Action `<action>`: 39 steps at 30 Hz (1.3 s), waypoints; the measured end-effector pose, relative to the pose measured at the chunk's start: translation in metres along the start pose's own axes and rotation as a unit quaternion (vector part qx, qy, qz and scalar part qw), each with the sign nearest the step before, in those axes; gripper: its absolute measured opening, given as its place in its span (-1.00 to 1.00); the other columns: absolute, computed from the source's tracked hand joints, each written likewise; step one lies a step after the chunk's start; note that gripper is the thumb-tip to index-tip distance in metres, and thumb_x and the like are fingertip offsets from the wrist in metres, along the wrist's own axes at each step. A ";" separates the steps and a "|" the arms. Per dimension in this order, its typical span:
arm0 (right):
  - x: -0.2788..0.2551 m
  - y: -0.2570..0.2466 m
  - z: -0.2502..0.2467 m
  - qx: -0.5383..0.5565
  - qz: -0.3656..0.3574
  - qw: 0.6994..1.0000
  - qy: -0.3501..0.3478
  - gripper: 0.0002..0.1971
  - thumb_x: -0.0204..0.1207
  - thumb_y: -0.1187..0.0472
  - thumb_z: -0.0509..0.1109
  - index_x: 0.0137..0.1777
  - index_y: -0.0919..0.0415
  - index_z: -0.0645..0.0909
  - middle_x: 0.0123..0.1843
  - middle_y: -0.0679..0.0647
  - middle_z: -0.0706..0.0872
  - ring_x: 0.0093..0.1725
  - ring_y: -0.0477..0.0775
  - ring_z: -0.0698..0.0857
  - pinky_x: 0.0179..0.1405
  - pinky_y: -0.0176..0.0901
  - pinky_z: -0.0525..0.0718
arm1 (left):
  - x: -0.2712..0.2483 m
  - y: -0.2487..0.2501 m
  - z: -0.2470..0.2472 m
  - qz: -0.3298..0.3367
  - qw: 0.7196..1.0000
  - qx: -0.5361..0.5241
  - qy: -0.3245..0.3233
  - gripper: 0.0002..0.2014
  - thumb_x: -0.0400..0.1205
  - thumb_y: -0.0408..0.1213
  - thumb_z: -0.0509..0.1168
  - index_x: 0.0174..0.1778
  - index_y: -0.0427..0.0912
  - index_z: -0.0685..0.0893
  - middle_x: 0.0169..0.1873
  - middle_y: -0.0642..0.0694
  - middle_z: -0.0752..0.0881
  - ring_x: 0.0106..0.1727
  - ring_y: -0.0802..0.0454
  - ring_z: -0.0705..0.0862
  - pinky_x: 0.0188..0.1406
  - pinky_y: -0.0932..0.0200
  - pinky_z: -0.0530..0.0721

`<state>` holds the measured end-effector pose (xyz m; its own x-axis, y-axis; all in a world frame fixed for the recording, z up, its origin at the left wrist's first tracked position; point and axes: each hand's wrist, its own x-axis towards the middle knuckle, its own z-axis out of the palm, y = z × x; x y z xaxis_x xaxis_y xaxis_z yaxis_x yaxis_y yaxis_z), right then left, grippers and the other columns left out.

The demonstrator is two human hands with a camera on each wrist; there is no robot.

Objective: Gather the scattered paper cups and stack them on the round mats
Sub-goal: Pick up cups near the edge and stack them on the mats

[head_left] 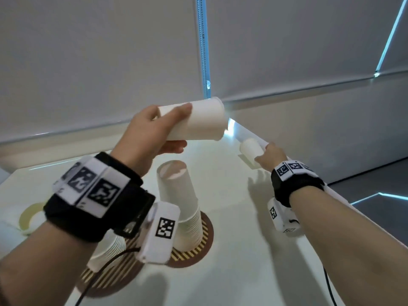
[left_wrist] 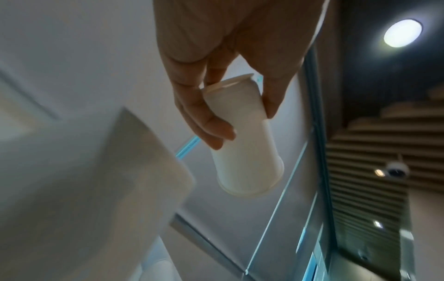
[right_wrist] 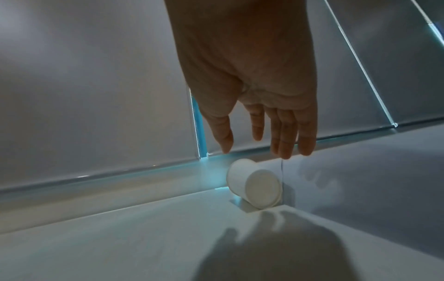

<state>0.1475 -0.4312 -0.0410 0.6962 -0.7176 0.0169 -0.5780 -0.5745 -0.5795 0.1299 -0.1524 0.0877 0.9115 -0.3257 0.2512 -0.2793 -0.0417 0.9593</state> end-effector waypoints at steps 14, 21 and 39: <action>0.068 -0.007 0.052 -0.063 0.032 0.997 -0.018 -0.08 0.52 -0.03 0.39 0.62 0.40 -0.09 0.50 0.39 0.38 0.43 0.34 0.49 0.30 0.08 0.50 | 0.033 -0.038 -0.031 -0.040 0.996 -0.070 0.024 -0.85 0.59 0.01 0.29 -0.11 0.04 0.68 -0.47 0.11 0.65 -0.56 0.12 0.58 -0.64 0.38 0.46; 0.058 -0.012 0.040 -0.040 0.012 0.999 -0.029 -0.26 0.47 0.02 0.42 0.52 0.36 0.20 0.45 0.35 0.42 0.35 0.32 0.53 0.16 0.00 0.54 | 0.028 -0.034 -0.045 -0.006 0.998 -0.051 0.038 -0.63 0.38 0.06 0.45 -0.01 -0.07 0.62 -0.39 0.06 0.56 -0.51 0.10 0.42 -0.66 0.38 0.35; -0.150 -0.110 -0.153 0.116 -0.286 0.950 -0.045 -0.62 0.30 -0.08 0.57 -0.34 0.25 0.61 -0.46 0.03 0.45 -0.46 -0.01 0.40 -0.47 -0.18 0.29 | -0.046 -0.045 -0.020 0.016 0.919 0.379 -0.108 -0.11 0.30 0.12 0.54 0.54 0.28 0.27 0.29 0.00 0.52 0.36 0.02 0.49 0.34 0.04 0.52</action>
<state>0.0417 -0.3206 0.1444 0.9081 -0.2709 0.3193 0.0083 -0.7508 -0.6604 0.1070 -0.1166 0.0356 0.8407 -0.5151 0.1670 -0.5093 -0.6477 0.5666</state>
